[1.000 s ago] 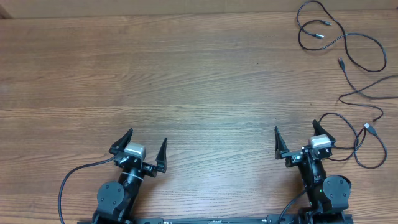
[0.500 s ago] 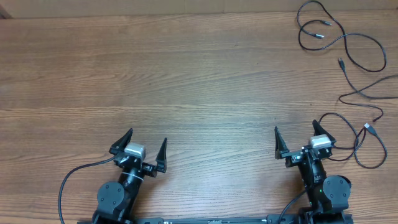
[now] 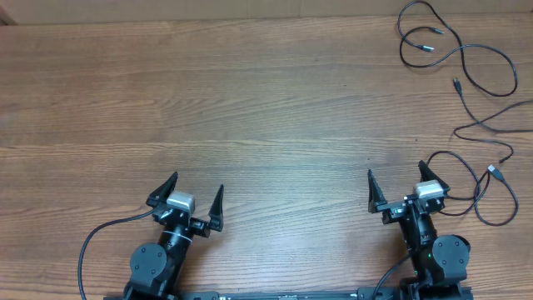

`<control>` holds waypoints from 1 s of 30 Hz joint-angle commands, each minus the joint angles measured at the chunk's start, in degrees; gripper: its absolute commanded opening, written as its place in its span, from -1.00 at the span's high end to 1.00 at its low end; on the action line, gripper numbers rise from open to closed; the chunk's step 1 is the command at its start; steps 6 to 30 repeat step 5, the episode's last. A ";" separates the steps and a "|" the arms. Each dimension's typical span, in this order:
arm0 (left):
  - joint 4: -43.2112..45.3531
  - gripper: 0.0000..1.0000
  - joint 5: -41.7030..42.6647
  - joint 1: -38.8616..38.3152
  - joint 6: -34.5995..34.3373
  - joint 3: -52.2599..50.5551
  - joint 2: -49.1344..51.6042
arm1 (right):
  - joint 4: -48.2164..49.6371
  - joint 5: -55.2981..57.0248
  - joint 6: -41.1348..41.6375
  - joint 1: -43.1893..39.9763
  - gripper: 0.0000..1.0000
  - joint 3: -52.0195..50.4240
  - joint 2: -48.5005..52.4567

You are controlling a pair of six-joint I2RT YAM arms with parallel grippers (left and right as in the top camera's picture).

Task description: Untangle cables

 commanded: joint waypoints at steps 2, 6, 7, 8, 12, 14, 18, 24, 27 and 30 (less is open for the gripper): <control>-0.11 -0.99 -0.33 0.28 1.29 -0.20 -0.55 | 0.24 0.55 -0.44 0.28 -1.00 -0.59 -0.57; -0.11 -1.00 -0.33 0.28 1.29 -0.20 -0.55 | 0.24 0.52 -0.44 0.28 -1.00 -0.59 -0.57; -0.11 -1.00 -0.33 0.28 1.29 -0.20 -0.55 | 0.24 0.52 -0.44 0.28 -1.00 -0.59 -0.57; -0.11 -1.00 -0.33 0.28 1.29 -0.20 -0.55 | 0.24 0.52 -0.44 0.28 -1.00 -0.59 -0.57; -0.11 -1.00 -0.33 0.28 1.29 -0.20 -0.55 | 0.24 0.52 -0.44 0.28 -1.00 -0.59 -0.57; -0.11 -1.00 -0.33 0.28 1.29 -0.20 -0.55 | 0.24 0.52 -0.44 0.28 -1.00 -0.59 -0.57; -0.11 -1.00 -0.33 0.28 1.29 -0.20 -0.55 | 0.24 0.52 -0.44 0.28 -1.00 -0.59 -0.57; -0.11 -1.00 -0.33 0.28 1.29 -0.20 -0.55 | 0.24 0.52 -0.44 0.28 -1.00 -0.59 -0.57; -0.11 -1.00 -0.33 0.28 1.29 -0.20 -0.55 | 0.24 0.52 -0.44 0.28 -1.00 -0.59 -0.57; -0.11 -1.00 -0.33 0.28 1.29 -0.20 -0.55 | 0.24 0.52 -0.44 0.28 -1.00 -0.59 -0.57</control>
